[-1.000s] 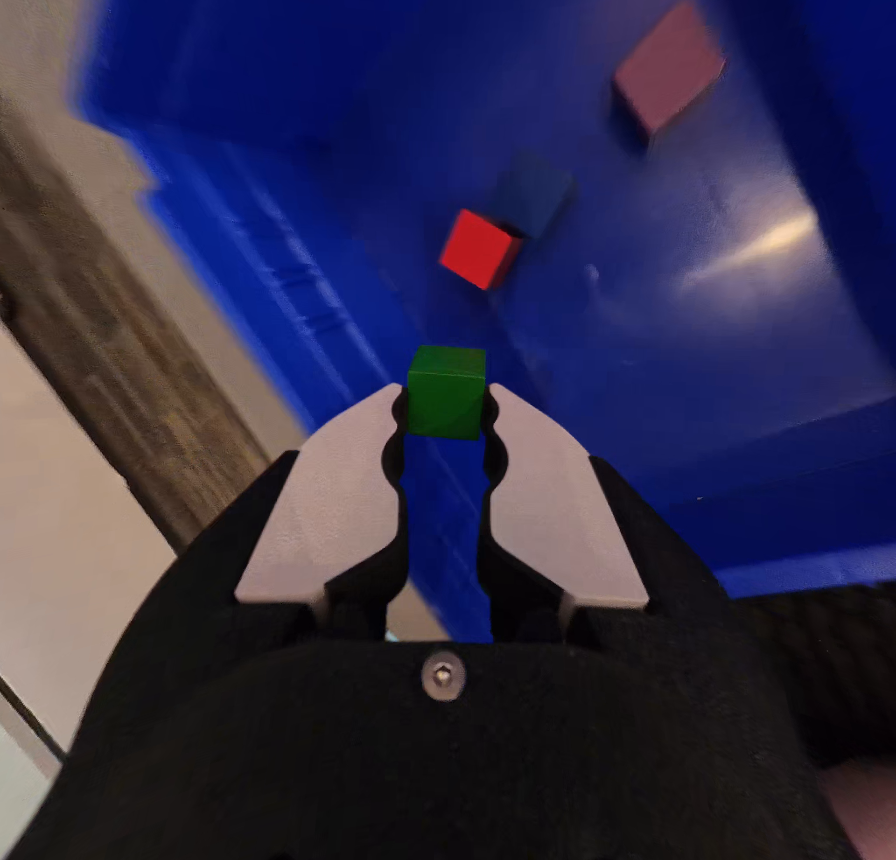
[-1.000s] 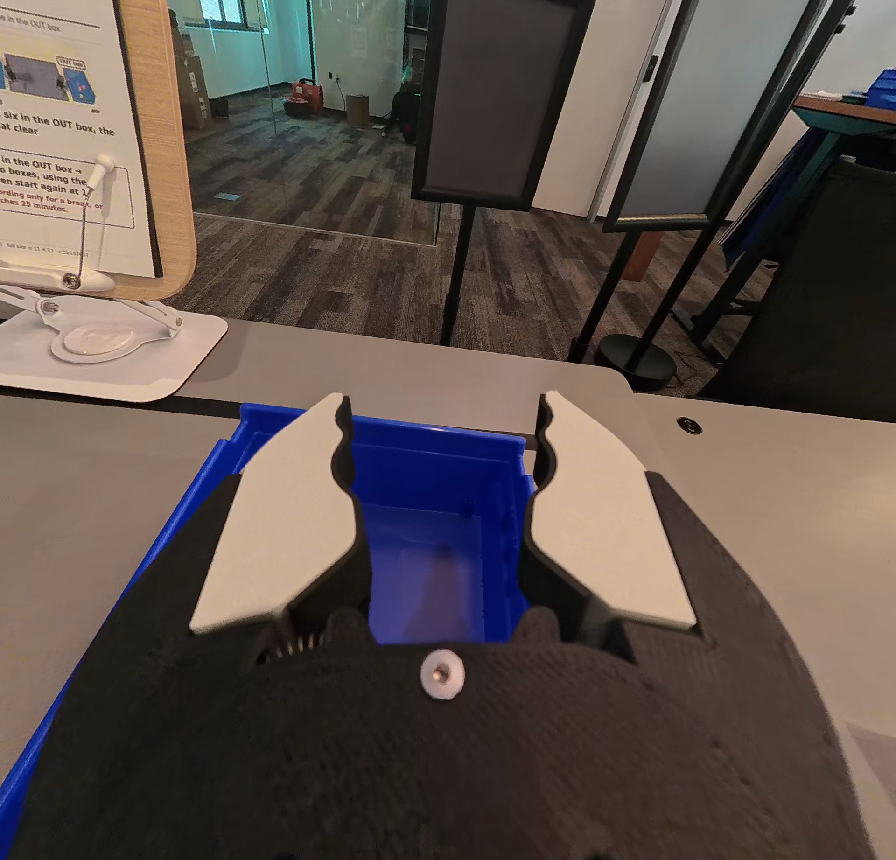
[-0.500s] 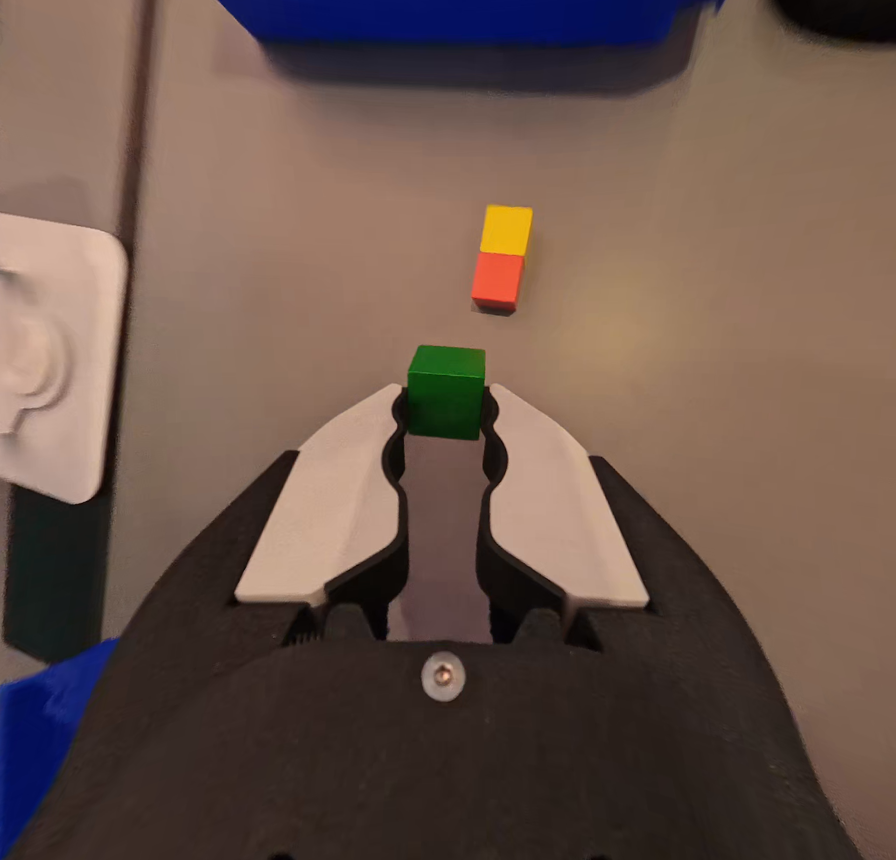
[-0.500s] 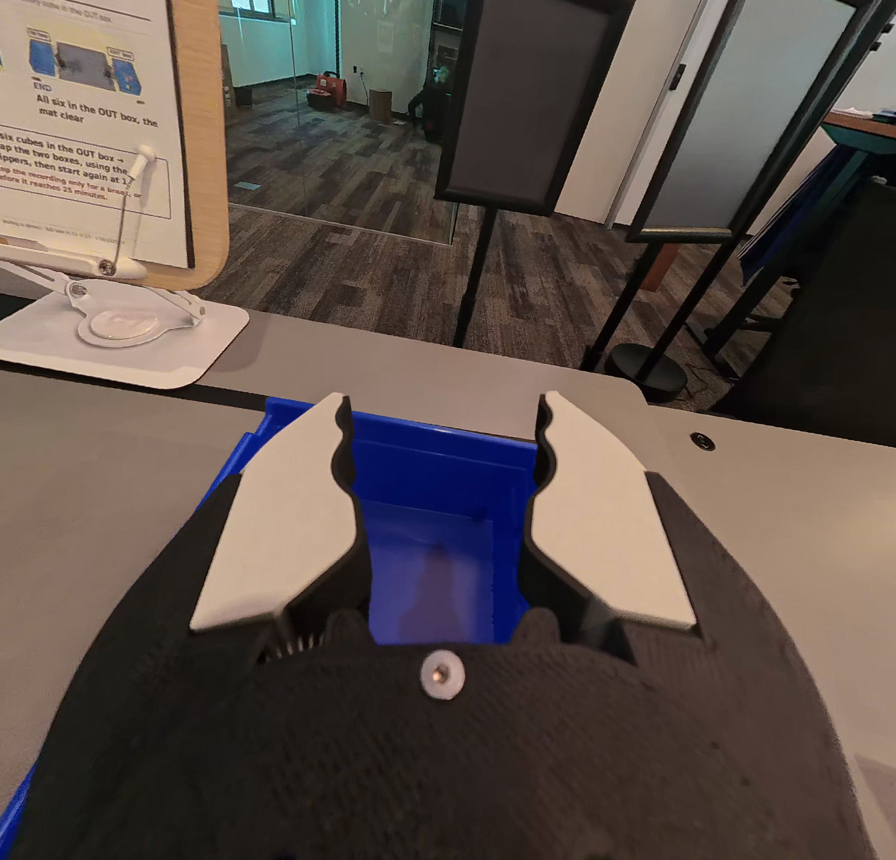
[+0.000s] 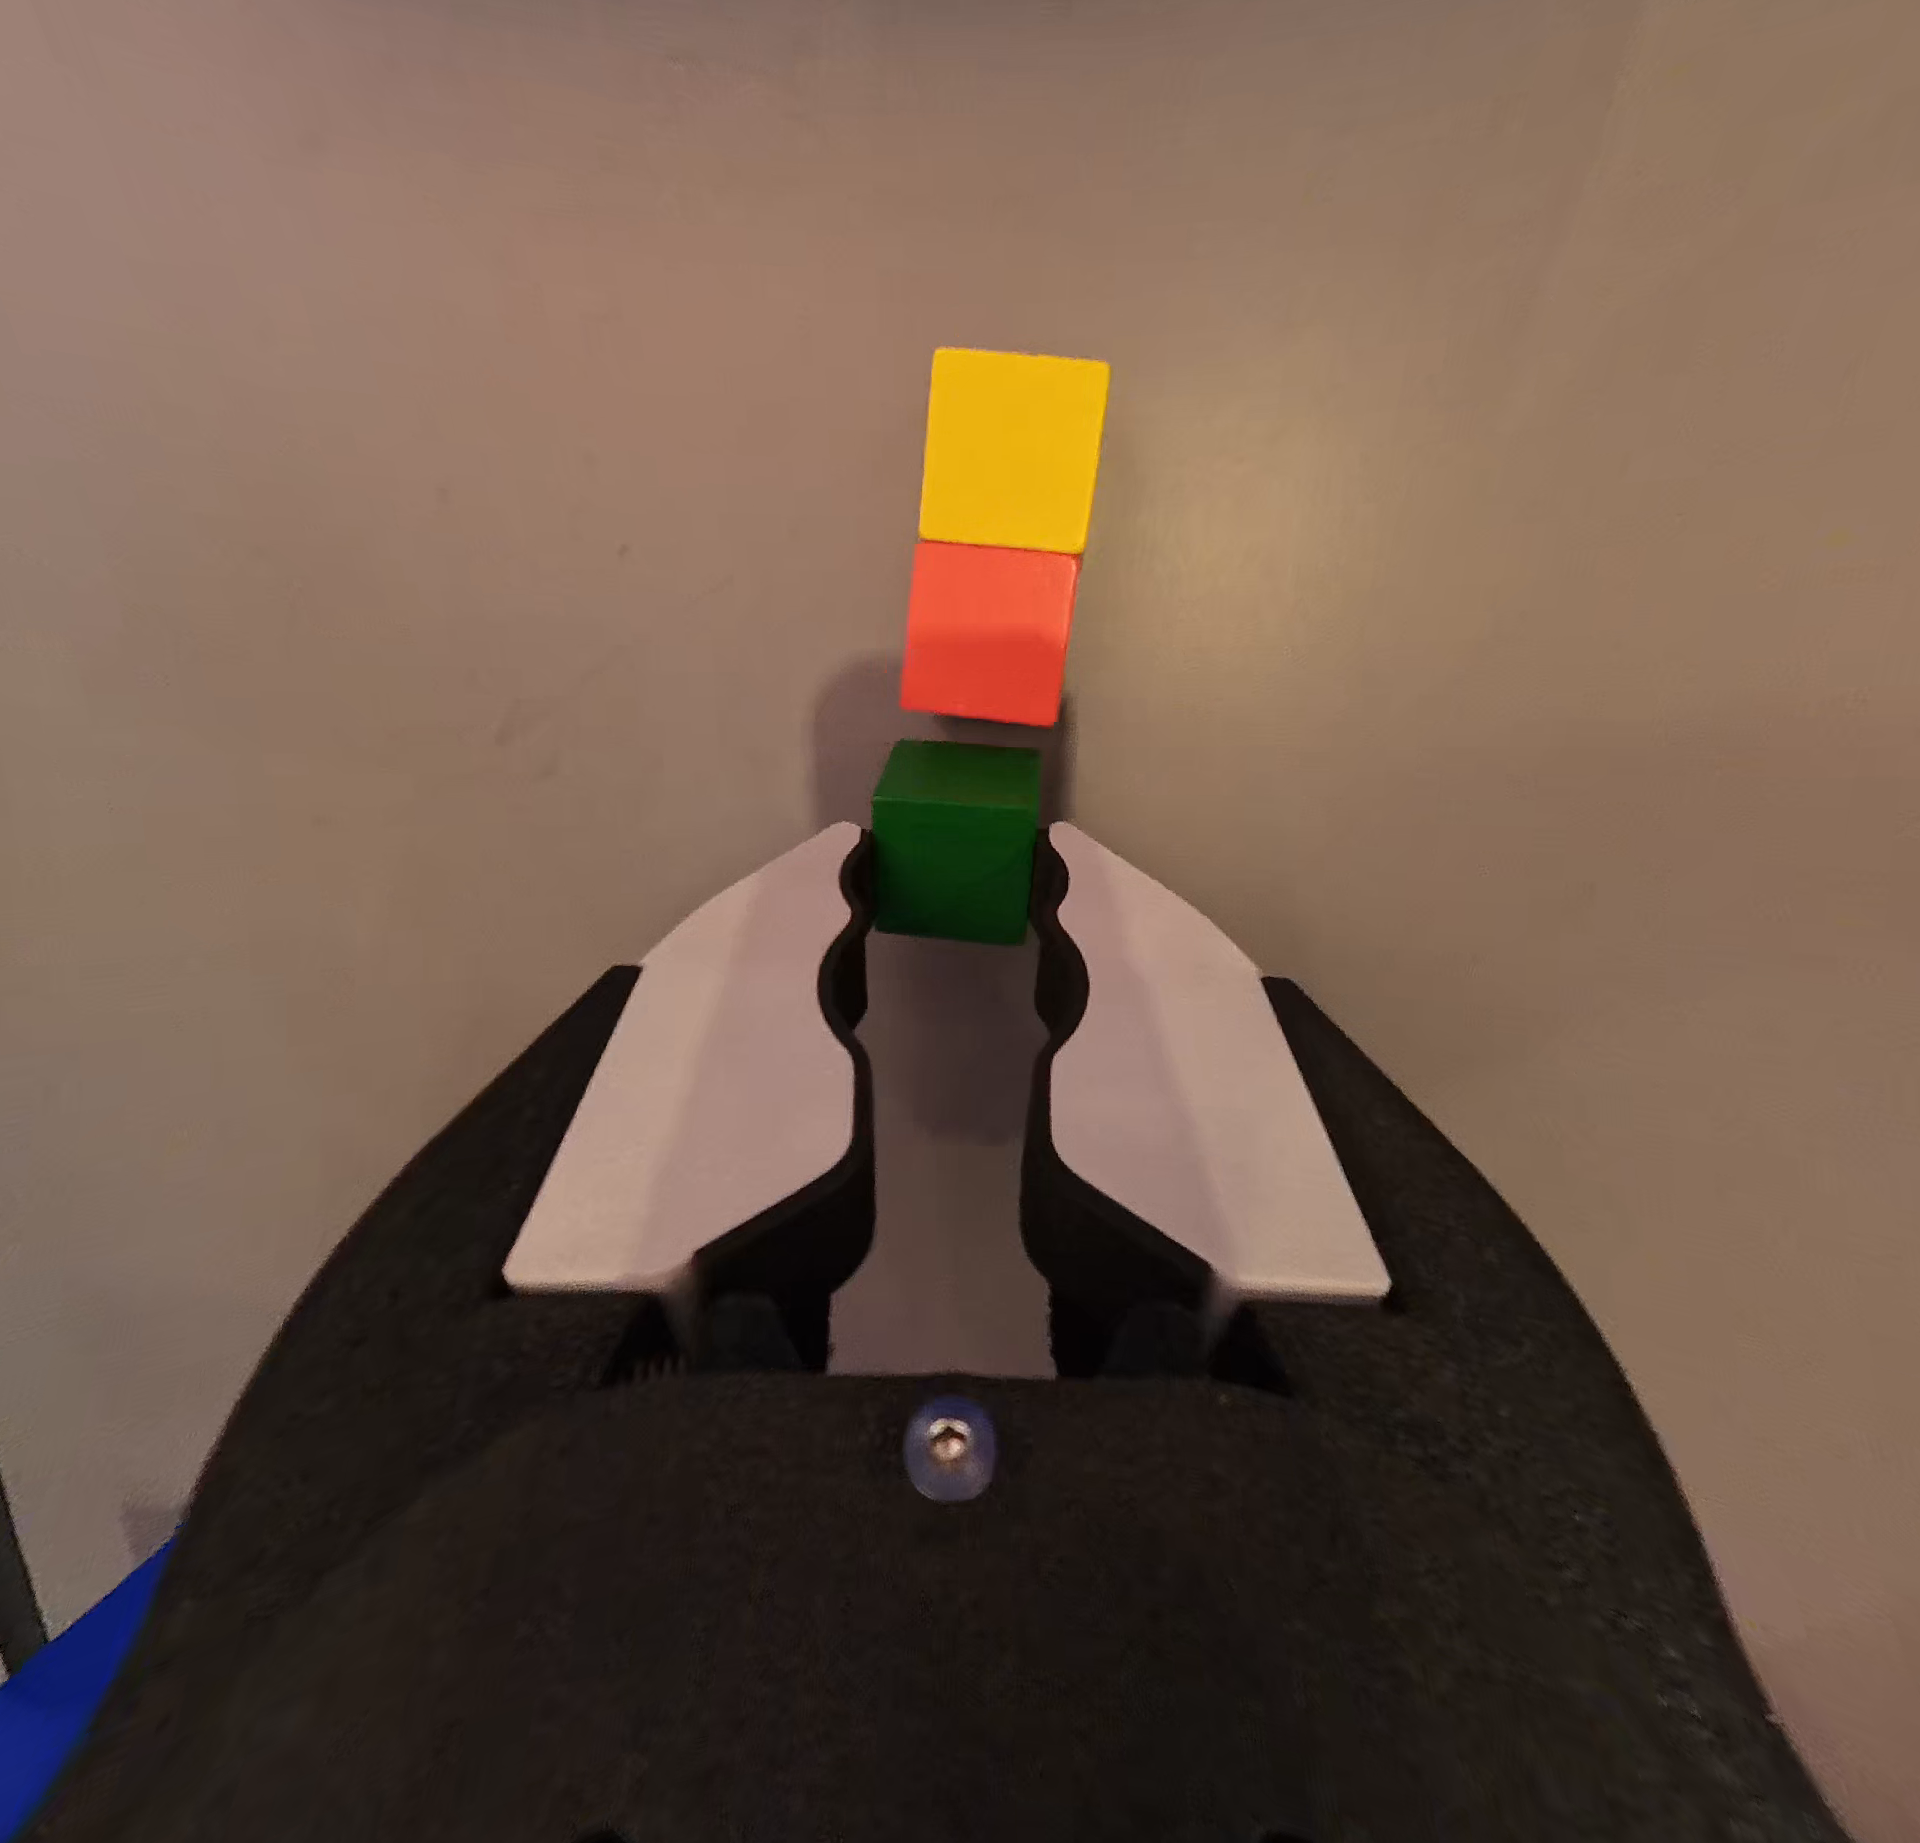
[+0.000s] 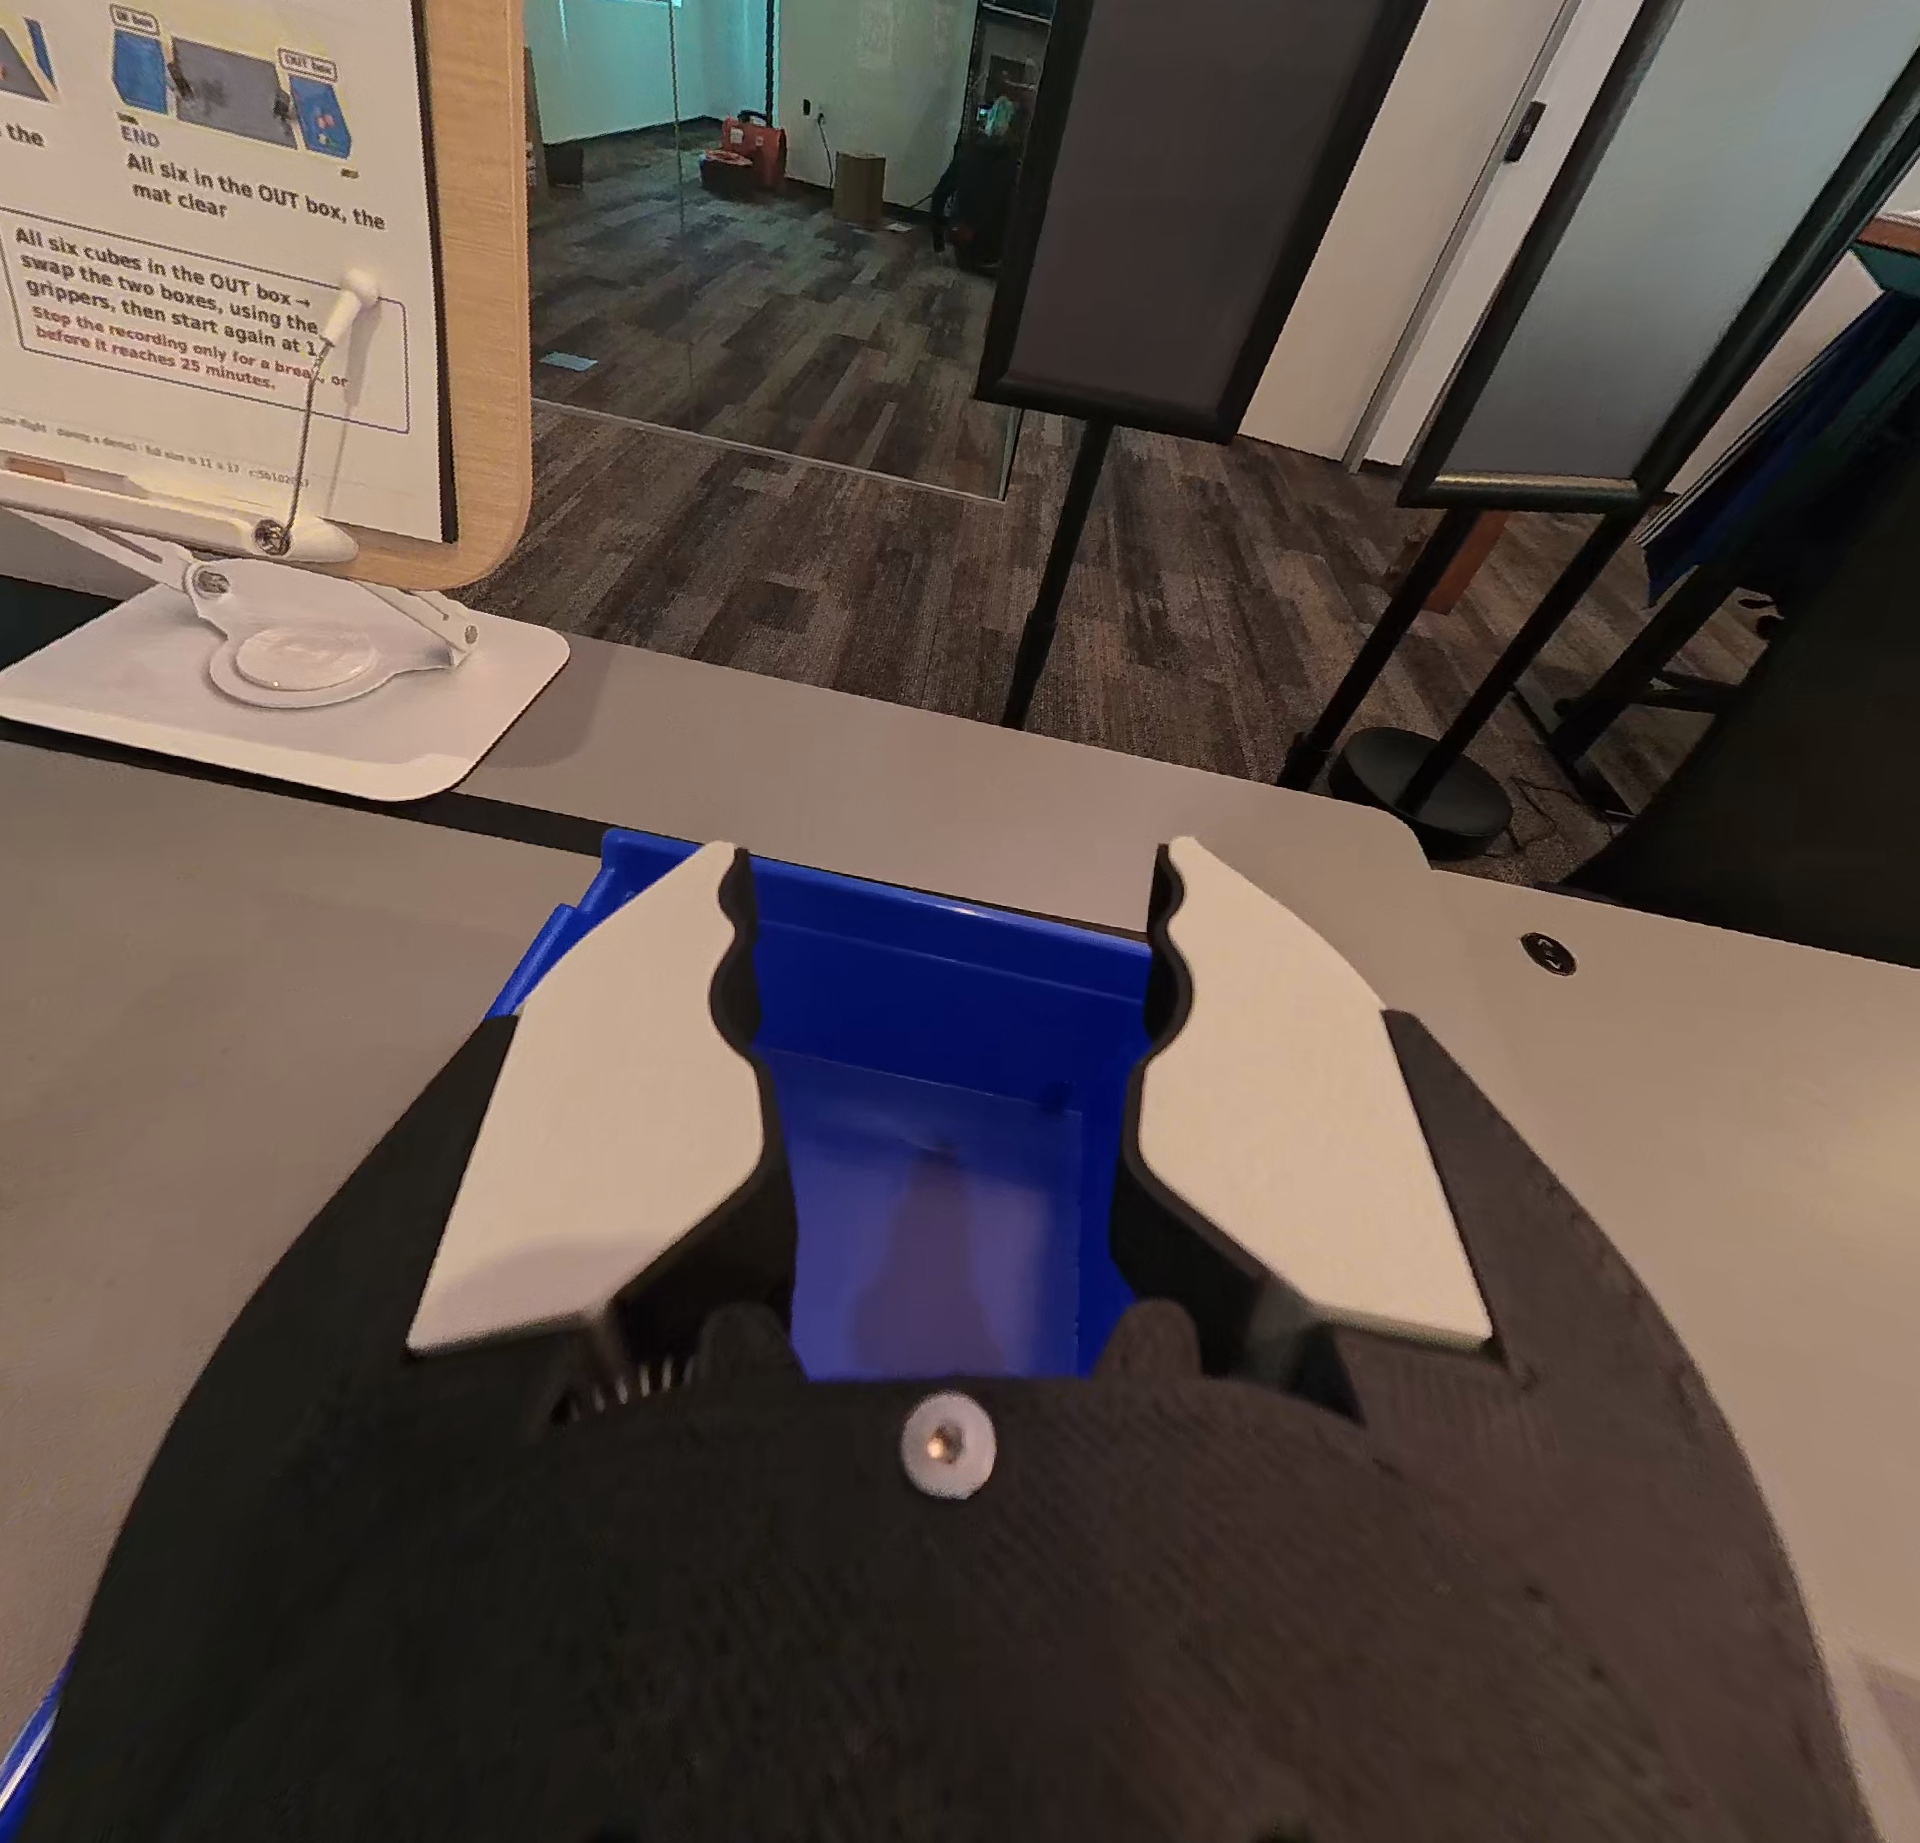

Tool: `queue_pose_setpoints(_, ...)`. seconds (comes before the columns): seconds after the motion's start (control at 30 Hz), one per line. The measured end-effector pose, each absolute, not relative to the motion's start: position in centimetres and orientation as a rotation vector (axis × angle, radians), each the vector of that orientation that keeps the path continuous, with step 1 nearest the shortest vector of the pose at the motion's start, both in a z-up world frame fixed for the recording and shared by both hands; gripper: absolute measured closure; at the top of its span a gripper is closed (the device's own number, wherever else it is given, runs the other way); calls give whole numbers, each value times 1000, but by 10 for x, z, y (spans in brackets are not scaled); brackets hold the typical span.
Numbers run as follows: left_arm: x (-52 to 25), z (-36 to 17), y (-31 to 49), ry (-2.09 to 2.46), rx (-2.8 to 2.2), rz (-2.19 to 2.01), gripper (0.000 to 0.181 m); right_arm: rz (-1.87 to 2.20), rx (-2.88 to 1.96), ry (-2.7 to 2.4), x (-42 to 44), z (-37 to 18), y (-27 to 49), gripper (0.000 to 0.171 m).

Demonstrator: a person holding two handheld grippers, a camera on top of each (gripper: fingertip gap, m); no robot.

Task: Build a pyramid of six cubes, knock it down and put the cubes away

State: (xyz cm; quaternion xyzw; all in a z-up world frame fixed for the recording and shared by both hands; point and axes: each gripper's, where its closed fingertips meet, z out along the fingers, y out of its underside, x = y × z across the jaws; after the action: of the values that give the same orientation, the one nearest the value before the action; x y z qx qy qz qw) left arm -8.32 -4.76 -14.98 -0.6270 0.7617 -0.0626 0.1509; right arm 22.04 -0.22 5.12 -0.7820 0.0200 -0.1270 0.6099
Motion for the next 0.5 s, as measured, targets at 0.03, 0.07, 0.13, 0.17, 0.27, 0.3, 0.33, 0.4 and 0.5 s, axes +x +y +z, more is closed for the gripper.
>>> queue_pose_setpoints(0.03,-83,-151,-47,2194,-1795,-159,153,-293,-1808,46,220,51,-2,98)
queue_pose_setpoints(0.07,-84,-153,-47,2203,-1789,-136,153,-293,-1809,46,221,50,-2,98)
queue_pose_setpoints(0.13,-83,-155,-47,2213,-1781,-118,153,-290,-1808,48,221,50,-2,98)
queue_pose_setpoints(0.17,-81,-155,-47,2209,-1779,-126,153,-289,-1808,48,221,50,-2,98)
queue_pose_setpoints(0.27,-78,-156,-49,2200,-1783,-140,153,-294,-1815,44,221,49,-2,98)
queue_pose_setpoints(0.3,-78,-156,-49,2201,-1780,-144,153,-298,-1818,42,221,49,-2,98)
queue_pose_setpoints(0.33,-77,-156,-50,2203,-1776,-146,153,-301,-1820,40,221,48,-2,98)
queue_pose_setpoints(0.4,-76,-156,-50,2205,-1769,-148,153,-297,-1823,36,220,47,-1,98)
queue_pose_setpoints(0.5,-73,-156,-50,2204,-1759,-167,153,-296,-1826,33,219,47,0,98)
